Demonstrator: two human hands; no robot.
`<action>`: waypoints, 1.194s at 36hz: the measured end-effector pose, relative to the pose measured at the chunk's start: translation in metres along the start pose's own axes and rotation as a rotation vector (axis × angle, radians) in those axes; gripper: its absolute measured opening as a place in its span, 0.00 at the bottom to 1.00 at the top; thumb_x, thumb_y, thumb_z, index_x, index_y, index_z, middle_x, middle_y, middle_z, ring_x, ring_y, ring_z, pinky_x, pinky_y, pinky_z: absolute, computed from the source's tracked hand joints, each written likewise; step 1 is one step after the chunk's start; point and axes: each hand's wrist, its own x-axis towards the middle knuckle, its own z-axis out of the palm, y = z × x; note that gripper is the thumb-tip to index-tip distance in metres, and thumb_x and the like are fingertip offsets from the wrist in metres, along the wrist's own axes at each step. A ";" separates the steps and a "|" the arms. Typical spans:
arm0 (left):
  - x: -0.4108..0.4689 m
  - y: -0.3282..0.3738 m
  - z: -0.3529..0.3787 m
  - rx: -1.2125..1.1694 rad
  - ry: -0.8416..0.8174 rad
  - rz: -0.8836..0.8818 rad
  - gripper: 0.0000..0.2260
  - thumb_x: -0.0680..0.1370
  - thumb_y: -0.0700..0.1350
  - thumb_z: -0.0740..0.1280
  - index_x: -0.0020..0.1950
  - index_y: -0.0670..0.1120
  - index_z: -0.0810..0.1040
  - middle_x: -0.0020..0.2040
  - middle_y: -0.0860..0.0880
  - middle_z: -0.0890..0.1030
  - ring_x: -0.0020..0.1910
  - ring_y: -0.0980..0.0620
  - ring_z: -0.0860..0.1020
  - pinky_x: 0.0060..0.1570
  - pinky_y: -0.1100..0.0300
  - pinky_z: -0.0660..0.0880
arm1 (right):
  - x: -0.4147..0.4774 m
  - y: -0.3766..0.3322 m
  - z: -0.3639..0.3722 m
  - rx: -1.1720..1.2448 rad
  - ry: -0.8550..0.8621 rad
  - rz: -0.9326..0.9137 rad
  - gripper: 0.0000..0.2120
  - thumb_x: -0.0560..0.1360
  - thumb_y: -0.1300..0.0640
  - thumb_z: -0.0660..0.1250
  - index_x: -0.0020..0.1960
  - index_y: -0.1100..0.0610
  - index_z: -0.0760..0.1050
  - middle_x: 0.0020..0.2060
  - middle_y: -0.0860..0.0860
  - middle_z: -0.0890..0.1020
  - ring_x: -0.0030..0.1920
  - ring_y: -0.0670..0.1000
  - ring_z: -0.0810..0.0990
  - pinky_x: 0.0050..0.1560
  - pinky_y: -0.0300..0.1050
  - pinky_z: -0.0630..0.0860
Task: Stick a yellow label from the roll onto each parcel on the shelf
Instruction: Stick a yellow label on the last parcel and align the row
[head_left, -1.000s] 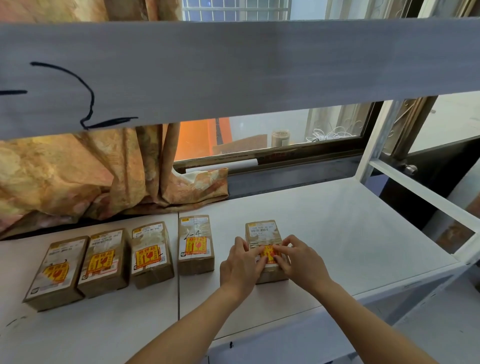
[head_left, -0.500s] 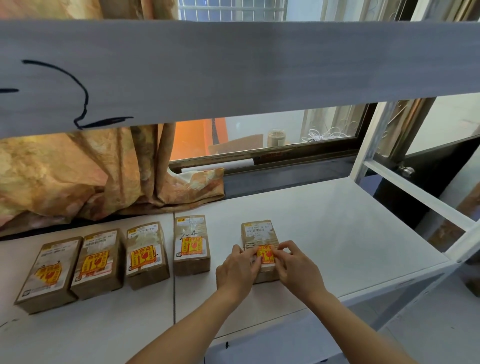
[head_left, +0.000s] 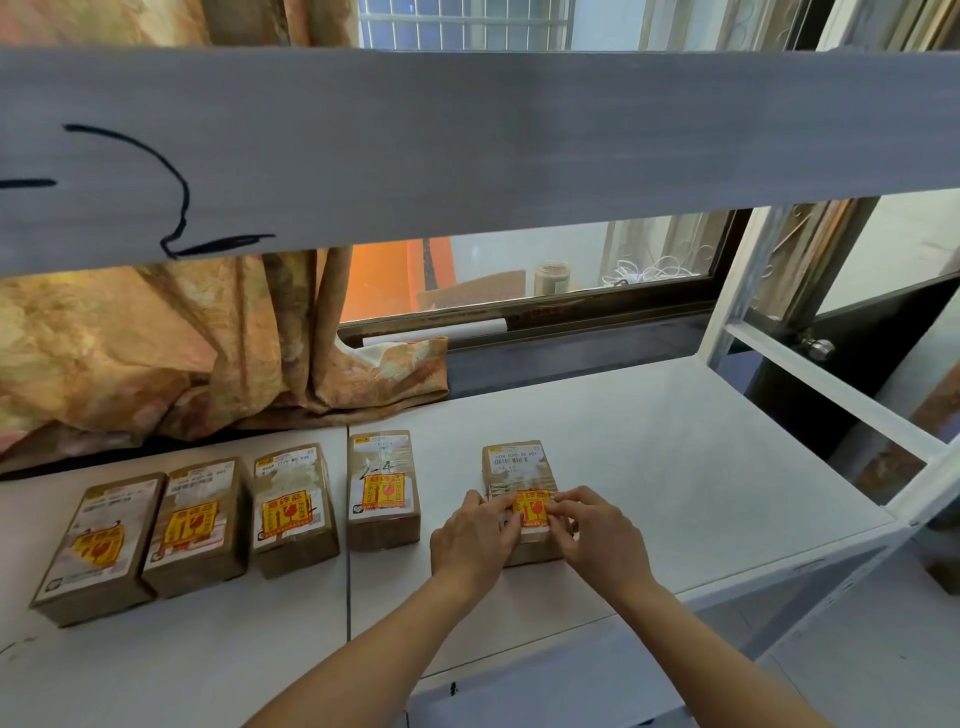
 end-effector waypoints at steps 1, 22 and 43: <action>0.000 0.000 0.000 0.000 0.002 0.003 0.18 0.79 0.57 0.56 0.68 0.58 0.68 0.54 0.48 0.75 0.52 0.47 0.77 0.48 0.52 0.76 | 0.000 0.000 0.001 0.000 0.001 -0.002 0.10 0.75 0.49 0.64 0.54 0.49 0.80 0.54 0.42 0.79 0.43 0.47 0.81 0.40 0.44 0.80; -0.019 -0.030 0.003 0.363 0.210 0.458 0.10 0.72 0.48 0.71 0.53 0.49 0.79 0.47 0.50 0.82 0.45 0.51 0.79 0.42 0.59 0.78 | 0.012 -0.024 -0.006 0.086 -0.141 -0.184 0.15 0.72 0.50 0.70 0.57 0.54 0.80 0.60 0.50 0.80 0.56 0.50 0.80 0.56 0.43 0.77; -0.004 -0.070 -0.032 0.515 0.184 0.272 0.13 0.60 0.41 0.78 0.41 0.51 0.82 0.38 0.53 0.83 0.39 0.49 0.79 0.41 0.56 0.79 | 0.039 -0.076 0.057 -0.066 -0.084 -0.161 0.12 0.76 0.45 0.61 0.52 0.51 0.76 0.57 0.44 0.79 0.50 0.51 0.79 0.39 0.47 0.77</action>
